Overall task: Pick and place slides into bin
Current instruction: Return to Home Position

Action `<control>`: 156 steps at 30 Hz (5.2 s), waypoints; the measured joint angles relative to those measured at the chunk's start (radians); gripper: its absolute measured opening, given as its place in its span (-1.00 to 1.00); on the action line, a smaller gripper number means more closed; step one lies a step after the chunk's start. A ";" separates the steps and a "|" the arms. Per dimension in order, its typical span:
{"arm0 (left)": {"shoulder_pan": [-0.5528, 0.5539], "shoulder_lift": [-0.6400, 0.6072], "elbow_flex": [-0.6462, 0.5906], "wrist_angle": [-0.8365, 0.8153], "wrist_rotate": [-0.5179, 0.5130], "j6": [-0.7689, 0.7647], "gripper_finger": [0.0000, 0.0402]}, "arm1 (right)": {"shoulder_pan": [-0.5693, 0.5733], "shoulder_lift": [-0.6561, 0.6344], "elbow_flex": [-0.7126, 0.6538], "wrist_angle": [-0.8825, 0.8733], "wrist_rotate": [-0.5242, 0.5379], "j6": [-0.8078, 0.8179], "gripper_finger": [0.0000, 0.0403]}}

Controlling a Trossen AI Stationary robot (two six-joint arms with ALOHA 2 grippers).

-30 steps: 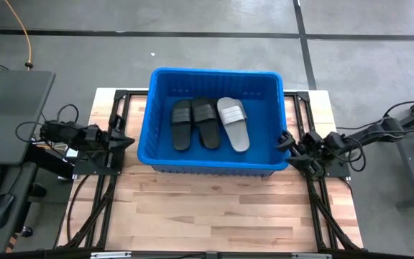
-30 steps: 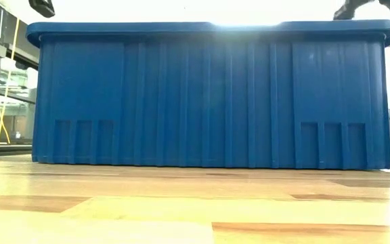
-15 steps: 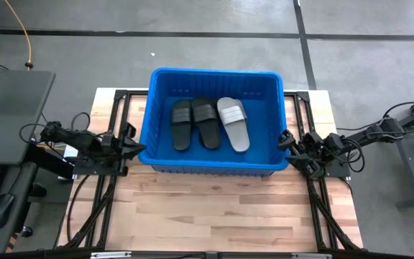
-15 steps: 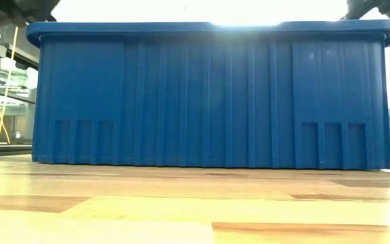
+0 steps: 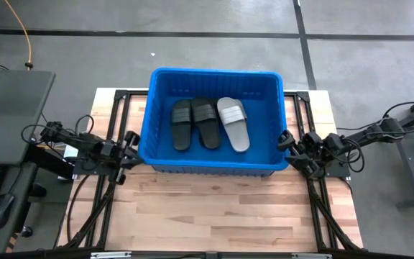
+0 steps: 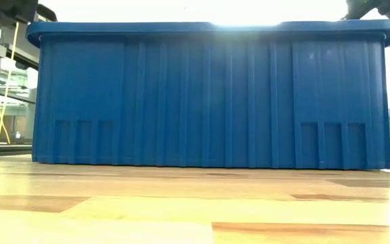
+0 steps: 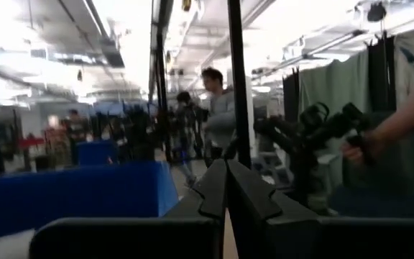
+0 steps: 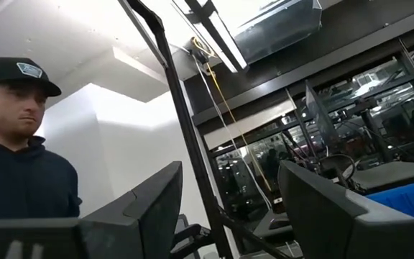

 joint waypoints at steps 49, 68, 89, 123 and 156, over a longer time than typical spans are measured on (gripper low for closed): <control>0.000 -0.001 0.001 -0.101 -0.326 0.048 -0.97 | 0.000 0.000 -0.001 -0.256 0.012 0.021 0.09; 0.001 0.000 0.001 -0.103 -0.307 0.052 -0.97 | 0.000 0.000 -0.001 -0.254 0.015 0.022 0.09; 0.001 0.000 0.001 -0.103 -0.294 0.051 -0.97 | 0.000 0.000 -0.001 -0.254 0.015 0.019 0.09; 0.000 0.000 0.000 -0.103 -0.292 0.049 -0.97 | 0.000 0.000 -0.001 -0.254 0.013 0.019 0.09; 0.000 0.000 0.000 -0.103 -0.292 0.049 -0.97 | 0.000 0.000 -0.001 -0.254 0.014 0.019 0.09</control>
